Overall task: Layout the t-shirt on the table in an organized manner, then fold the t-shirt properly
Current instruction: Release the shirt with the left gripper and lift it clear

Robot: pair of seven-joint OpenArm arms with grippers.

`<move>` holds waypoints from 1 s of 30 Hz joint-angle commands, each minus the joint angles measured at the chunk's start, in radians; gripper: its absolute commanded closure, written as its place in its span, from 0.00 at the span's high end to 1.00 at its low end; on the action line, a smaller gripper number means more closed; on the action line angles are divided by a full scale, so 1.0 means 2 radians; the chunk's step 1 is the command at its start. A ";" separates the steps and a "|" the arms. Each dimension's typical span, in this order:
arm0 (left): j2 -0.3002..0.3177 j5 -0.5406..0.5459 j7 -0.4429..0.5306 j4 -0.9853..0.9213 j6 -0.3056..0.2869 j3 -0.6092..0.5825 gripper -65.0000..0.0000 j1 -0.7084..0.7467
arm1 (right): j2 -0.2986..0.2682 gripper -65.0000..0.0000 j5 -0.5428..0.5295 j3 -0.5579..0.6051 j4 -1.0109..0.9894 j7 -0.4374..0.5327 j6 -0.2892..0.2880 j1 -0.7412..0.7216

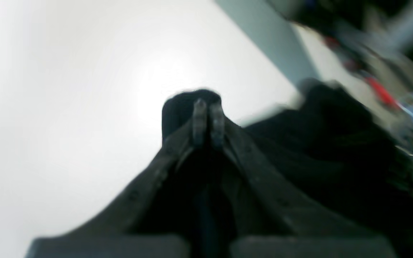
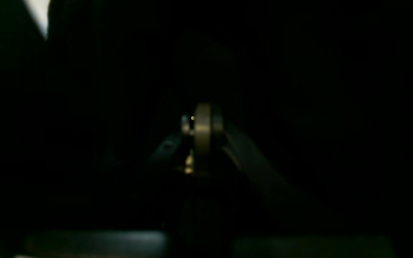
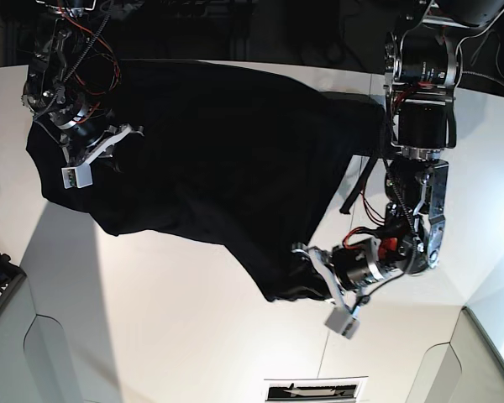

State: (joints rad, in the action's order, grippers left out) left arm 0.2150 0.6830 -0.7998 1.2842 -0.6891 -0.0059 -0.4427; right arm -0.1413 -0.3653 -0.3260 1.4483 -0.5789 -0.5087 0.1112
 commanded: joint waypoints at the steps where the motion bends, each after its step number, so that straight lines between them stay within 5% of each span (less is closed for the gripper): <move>1: 0.013 -0.011 0.034 0.006 -0.004 0.009 0.00 -0.023 | -0.008 0.00 0.037 -0.003 -0.002 -0.025 0.020 0.003; 7: 0.074 -0.135 0.144 -0.015 -0.004 0.013 0.02 -0.040 | -0.014 0.00 0.031 -0.003 -0.002 -0.025 0.021 0.003; 12: 0.098 -0.138 0.159 -0.021 0.026 0.013 0.59 -0.040 | -0.014 0.00 0.019 -0.003 -0.002 -0.025 0.021 0.003; 19: 0.099 -0.107 0.090 -0.021 0.061 0.013 0.60 -0.038 | -0.014 0.00 0.016 -0.004 -0.001 -0.025 0.021 0.003; 30: 0.099 -0.046 0.074 -0.021 0.002 0.012 0.60 0.045 | -0.016 0.00 -0.048 -0.113 0.047 -0.036 0.020 0.003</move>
State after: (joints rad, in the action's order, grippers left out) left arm 0.3981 0.5728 -0.6765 1.2270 -0.6743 0.0124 -0.3225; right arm -0.1646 -0.4488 -0.5514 1.5257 -0.6594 -0.4667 0.1272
